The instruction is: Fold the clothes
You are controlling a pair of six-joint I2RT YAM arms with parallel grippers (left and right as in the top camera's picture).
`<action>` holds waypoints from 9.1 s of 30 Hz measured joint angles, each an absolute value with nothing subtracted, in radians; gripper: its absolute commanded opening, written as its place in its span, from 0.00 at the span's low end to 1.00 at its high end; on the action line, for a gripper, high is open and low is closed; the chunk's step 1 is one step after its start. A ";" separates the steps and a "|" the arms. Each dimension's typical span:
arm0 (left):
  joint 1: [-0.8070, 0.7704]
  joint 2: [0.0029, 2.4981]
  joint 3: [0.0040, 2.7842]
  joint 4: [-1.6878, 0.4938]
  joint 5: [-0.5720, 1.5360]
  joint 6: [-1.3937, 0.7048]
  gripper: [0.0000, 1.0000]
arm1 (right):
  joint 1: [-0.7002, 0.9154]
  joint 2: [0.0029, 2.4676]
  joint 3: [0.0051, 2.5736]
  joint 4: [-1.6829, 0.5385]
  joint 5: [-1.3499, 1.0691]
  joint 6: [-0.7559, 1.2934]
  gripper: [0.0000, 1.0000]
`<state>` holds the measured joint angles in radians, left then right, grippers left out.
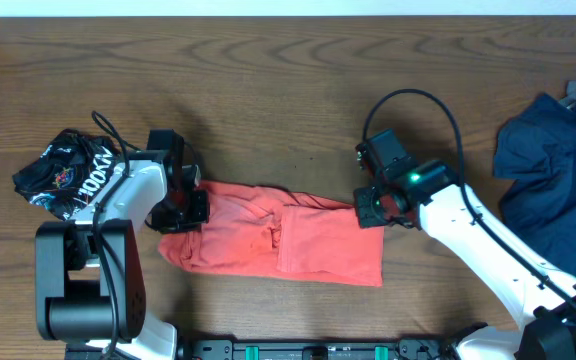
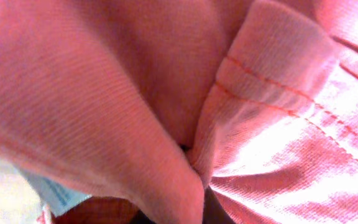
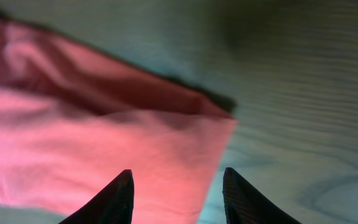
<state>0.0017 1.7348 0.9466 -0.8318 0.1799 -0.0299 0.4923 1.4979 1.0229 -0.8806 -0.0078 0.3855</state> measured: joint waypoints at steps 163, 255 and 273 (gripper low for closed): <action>-0.447 1.842 1.328 -0.801 0.438 -0.187 0.98 | 0.239 1.464 0.699 -0.397 -0.223 0.200 0.49; -0.129 1.634 1.364 -1.044 0.269 -0.099 0.98 | 0.156 1.466 0.847 -0.676 -0.244 0.161 0.99; -0.126 0.768 1.079 -1.100 0.179 -0.128 0.98 | 0.091 0.719 0.933 -0.900 -0.042 0.214 0.99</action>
<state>-0.1261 0.7685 1.0790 -1.0996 0.1791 -0.1276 0.0910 0.7189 0.9329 -0.9005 -0.0422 0.2138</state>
